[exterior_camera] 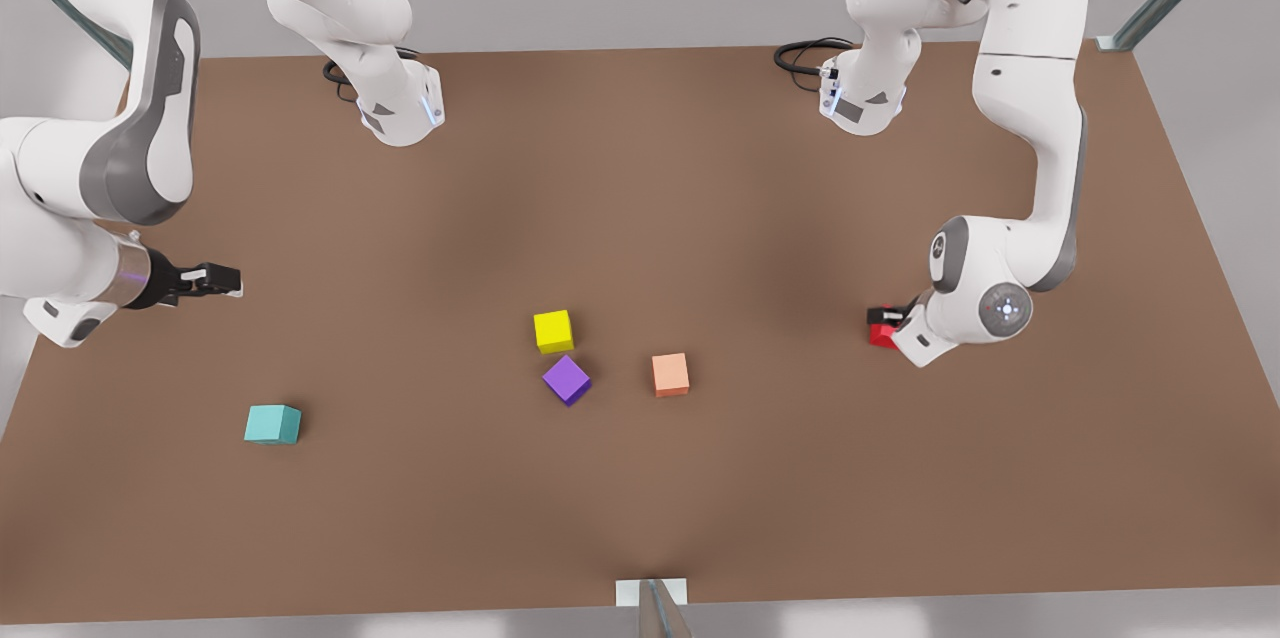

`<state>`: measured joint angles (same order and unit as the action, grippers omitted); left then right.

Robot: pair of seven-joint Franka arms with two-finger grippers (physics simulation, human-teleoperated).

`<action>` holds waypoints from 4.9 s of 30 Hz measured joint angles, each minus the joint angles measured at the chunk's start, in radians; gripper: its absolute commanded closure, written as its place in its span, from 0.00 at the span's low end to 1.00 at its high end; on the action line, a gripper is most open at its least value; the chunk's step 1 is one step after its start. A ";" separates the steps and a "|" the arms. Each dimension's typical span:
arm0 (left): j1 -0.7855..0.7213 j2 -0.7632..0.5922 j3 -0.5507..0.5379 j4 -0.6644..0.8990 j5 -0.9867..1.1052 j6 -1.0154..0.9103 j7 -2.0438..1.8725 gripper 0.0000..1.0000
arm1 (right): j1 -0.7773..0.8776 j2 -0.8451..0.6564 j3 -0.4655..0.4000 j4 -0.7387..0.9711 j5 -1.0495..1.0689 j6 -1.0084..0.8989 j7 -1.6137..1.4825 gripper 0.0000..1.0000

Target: Pick up red wooden cube and pass to hand red wooden cube and place in blue wooden cube

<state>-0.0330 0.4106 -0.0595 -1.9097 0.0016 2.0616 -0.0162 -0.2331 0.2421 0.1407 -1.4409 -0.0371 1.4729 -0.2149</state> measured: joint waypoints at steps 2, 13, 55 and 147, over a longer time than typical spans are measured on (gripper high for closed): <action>0.002 0.005 0.006 -0.008 0.014 0.048 0.009 0.00 | 0.000 0.002 0.000 0.000 0.000 0.000 -0.003 0.00; 0.008 0.062 0.009 -0.054 0.031 0.148 0.043 0.00 | 0.001 0.012 0.002 0.000 -0.001 -0.001 -0.018 0.00; -0.005 0.498 -0.542 0.654 -0.963 -0.105 0.067 0.34 | 0.133 0.681 0.259 0.294 1.055 0.134 -0.101 0.00; 0.054 0.539 -0.555 0.676 -0.947 -0.033 0.164 0.00 | 0.315 0.647 0.358 -0.033 1.594 0.518 -1.779 0.41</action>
<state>0.0215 0.9498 -0.6148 -1.2337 -0.9452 2.0291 0.1480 0.0822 0.8890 0.4988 -1.4740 1.5568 1.9909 -1.9938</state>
